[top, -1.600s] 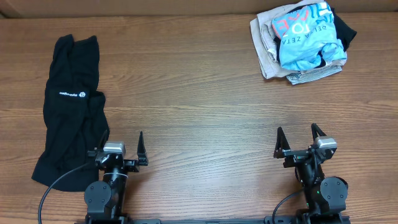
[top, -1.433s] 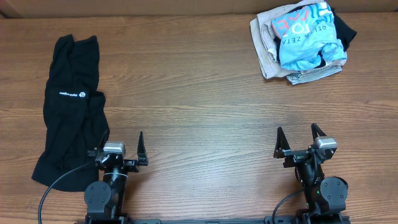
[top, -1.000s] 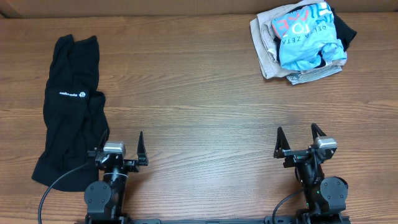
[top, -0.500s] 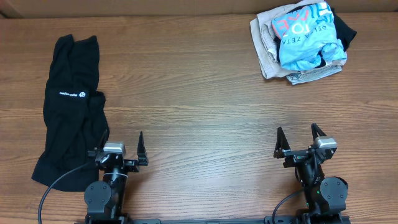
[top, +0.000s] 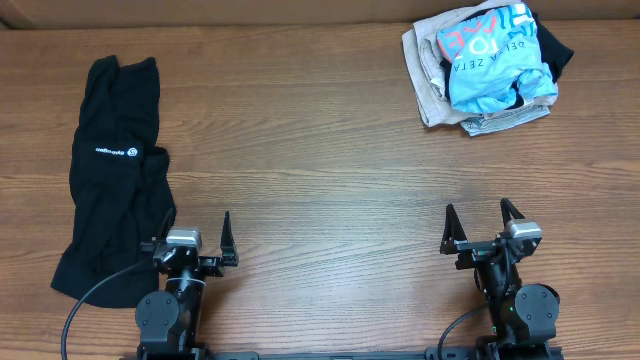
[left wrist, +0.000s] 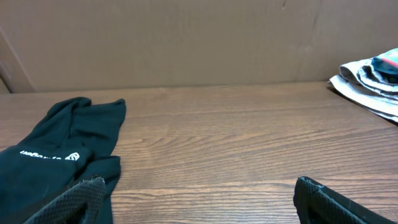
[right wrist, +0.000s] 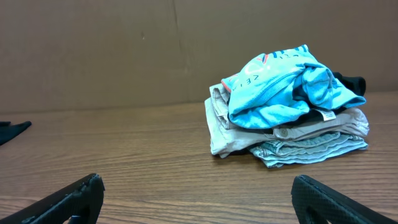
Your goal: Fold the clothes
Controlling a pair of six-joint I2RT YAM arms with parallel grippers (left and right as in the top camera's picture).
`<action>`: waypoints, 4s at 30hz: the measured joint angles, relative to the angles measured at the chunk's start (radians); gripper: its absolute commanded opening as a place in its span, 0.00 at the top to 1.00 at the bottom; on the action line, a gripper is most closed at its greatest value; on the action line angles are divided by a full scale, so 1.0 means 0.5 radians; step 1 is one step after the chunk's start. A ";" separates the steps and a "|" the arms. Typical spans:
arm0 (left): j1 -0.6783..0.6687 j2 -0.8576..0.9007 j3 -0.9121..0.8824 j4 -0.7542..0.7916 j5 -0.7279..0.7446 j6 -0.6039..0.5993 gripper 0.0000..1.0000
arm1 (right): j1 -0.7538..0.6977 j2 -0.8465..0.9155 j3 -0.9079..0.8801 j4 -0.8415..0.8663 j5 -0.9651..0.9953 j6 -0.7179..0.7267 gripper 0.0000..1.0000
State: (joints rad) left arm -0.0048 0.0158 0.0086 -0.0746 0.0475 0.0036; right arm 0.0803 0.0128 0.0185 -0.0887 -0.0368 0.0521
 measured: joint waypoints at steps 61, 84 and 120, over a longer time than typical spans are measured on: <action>0.000 0.517 1.125 -1.010 0.054 0.015 0.00 | 0.000 0.503 0.896 -0.365 -0.467 -0.001 0.00; 0.082 2.641 2.155 -1.349 -0.185 0.311 0.00 | 0.000 2.688 1.702 -0.256 -1.398 0.007 0.16; 0.776 3.526 2.155 -1.001 -0.532 0.749 0.45 | 0.116 2.911 1.702 -0.159 -1.435 0.009 0.26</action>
State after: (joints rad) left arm 0.3832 1.7786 1.0863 -0.5751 -0.2184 0.3782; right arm 0.1383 1.4681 0.8696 -0.1684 -0.7544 0.0566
